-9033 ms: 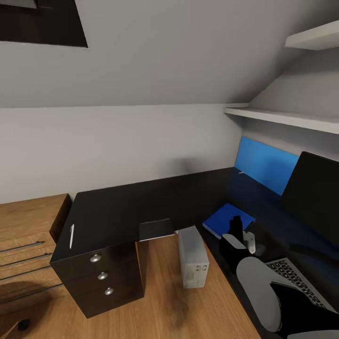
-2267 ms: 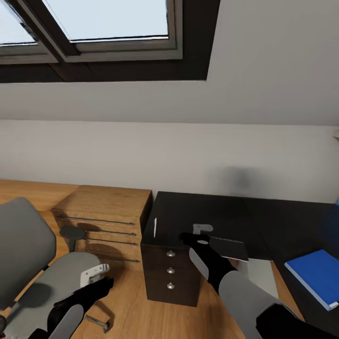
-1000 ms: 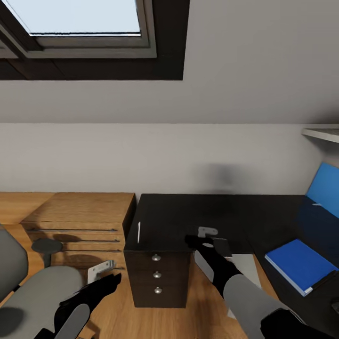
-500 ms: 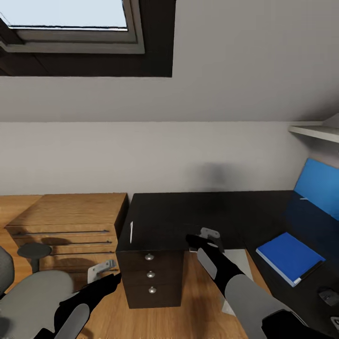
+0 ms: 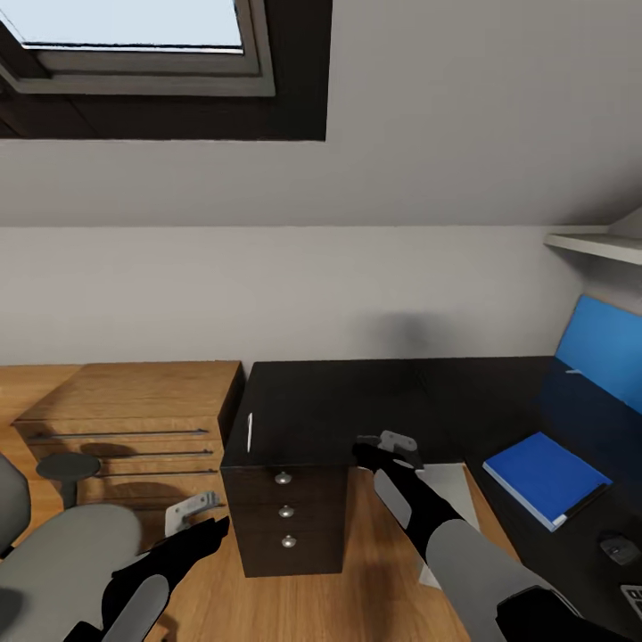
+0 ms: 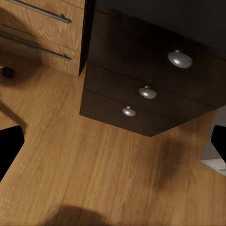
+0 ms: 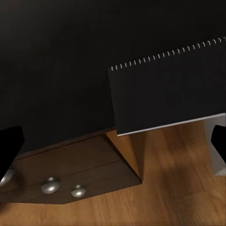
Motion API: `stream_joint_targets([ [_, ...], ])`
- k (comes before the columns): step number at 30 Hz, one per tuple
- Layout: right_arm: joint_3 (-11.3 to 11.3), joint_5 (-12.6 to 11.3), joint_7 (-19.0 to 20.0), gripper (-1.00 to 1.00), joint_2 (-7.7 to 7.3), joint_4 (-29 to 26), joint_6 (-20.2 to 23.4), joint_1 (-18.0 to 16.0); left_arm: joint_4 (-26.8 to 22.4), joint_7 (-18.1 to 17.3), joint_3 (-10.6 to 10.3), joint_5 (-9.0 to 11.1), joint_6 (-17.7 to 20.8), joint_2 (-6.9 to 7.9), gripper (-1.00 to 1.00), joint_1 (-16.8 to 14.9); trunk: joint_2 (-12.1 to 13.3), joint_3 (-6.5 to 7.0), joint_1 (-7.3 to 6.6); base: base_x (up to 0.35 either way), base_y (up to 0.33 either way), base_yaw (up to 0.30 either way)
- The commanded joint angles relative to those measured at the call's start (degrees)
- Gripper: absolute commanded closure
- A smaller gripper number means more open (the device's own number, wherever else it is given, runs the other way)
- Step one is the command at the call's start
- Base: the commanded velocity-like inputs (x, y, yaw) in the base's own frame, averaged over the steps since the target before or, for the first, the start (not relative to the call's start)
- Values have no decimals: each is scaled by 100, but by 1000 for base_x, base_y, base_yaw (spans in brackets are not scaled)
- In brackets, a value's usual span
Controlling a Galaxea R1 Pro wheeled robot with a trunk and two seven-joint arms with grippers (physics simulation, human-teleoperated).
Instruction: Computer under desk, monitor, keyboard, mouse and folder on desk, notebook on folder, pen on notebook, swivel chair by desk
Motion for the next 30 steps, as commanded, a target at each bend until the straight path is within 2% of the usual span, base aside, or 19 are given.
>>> stream_joint_targets([
  [1,44,-39,-51,-100,-5,-12,25,-5,-8,53,-12,45,4,5,-100,-7,-49,-27,24,0,0,0],
  [8,44,-37,-51,-100,-6,-8,25,-5,-8,53,-13,47,8,4,-100,-7,-329,-153,178,0,19,0],
  [18,44,-30,-51,-100,-6,-4,23,-6,-5,53,-13,50,18,-2,-100,-7,-730,-328,397,0,237,-46],
  [24,44,-30,-51,-100,-6,-4,23,-5,-6,55,-17,46,12,-3,-100,-7,-971,-422,529,-12,31,-193],
  [30,44,-30,-51,-100,-6,-4,25,-4,-8,59,-22,41,4,-3,-100,-7,-1212,-528,661,-198,3,-37],
])
